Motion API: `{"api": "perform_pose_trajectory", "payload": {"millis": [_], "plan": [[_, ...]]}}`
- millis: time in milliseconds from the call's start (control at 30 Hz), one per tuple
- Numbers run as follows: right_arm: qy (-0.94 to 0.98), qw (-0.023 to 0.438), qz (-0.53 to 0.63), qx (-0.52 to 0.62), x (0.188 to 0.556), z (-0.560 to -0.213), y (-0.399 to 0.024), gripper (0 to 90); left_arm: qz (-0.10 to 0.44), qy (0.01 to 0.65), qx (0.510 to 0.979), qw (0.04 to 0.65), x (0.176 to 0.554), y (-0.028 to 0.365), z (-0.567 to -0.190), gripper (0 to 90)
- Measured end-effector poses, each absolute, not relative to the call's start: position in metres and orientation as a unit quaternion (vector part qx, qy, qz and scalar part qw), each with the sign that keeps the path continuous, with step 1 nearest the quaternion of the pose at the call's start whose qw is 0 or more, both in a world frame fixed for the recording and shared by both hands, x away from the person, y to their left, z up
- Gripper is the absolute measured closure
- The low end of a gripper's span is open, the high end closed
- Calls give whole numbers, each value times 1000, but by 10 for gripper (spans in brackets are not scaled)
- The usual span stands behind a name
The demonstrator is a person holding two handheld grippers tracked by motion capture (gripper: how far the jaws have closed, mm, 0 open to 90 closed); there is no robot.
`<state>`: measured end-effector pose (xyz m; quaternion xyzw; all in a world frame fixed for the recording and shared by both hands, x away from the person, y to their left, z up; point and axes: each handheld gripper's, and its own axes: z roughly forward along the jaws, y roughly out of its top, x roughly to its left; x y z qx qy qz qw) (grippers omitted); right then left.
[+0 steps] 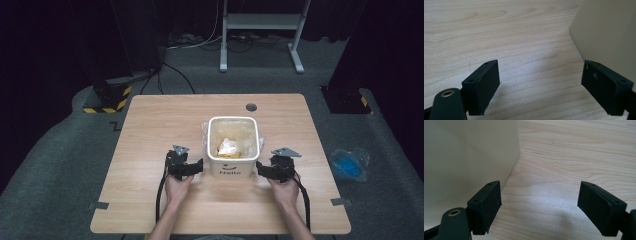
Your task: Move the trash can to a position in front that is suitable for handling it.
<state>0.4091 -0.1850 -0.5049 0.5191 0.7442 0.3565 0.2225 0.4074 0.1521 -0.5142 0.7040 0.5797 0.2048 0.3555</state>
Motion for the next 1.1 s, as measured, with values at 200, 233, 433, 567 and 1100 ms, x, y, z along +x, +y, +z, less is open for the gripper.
{"api": "perform_pose_trajectory", "payload": {"millis": [200, 233, 433, 567, 1100], "plan": [[744, 221, 358, 519, 409, -505, -182, 189, 202, 582, 701, 359, 408, 148, -515, 152], [744, 223, 358, 519, 408, -505, -182, 191, 201, 582, 701, 360, 409, 147, -514, 152], [746, 222, 357, 517, 407, -505, -180, 192, 201, 583, 705, 350, 412, 141, -513, 151], [745, 222, 358, 517, 407, -505, -179, 198, 205, 578, 707, 352, 414, 135, -510, 148], [742, 228, 360, 517, 408, -504, -180, 224, 197, 580, 701, 365, 418, 130, -508, 157]]}}
